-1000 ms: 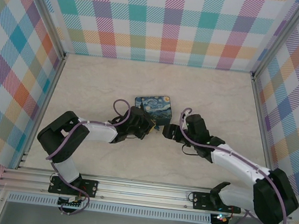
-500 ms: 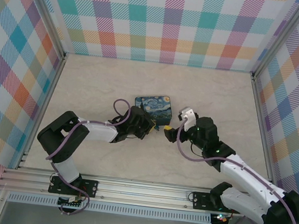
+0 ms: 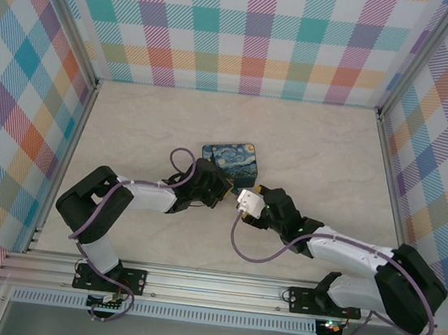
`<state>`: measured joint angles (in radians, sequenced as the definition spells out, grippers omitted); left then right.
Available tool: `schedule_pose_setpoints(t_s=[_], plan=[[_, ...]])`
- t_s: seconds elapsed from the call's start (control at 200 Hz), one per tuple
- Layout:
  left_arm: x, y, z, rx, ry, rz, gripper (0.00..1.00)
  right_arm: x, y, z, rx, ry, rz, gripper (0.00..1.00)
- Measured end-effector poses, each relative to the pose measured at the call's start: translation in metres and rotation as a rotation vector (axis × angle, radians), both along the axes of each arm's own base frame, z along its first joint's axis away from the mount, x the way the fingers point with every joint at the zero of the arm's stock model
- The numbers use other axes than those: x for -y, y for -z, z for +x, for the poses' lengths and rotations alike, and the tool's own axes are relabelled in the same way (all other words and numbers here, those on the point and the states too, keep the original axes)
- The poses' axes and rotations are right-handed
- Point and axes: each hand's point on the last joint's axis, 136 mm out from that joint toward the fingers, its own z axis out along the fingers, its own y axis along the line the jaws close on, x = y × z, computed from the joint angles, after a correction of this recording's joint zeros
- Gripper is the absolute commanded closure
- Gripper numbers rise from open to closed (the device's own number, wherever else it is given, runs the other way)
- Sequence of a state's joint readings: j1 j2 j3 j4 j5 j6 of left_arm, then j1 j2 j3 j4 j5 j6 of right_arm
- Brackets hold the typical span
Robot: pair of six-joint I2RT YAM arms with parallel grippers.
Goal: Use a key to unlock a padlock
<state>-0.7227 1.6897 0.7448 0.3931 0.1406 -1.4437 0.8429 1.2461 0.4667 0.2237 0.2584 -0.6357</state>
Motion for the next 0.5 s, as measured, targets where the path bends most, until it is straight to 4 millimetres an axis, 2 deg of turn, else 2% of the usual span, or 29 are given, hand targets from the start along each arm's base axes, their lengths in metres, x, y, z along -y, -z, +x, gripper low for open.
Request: schedule_pose_setpoints(t_s=[0.265, 0.505], plan=[[0.0, 0.0, 0.0, 0.0, 0.0, 0.001, 0.94, -0.015, 0.033, 0.009, 0.019, -0.024, -0.073, 0.51], [0.0, 0.0, 0.0, -0.001, 0.0, 0.001, 0.93, -0.028, 0.03, 0.02, 0.053, -0.028, -0.046, 0.62]])
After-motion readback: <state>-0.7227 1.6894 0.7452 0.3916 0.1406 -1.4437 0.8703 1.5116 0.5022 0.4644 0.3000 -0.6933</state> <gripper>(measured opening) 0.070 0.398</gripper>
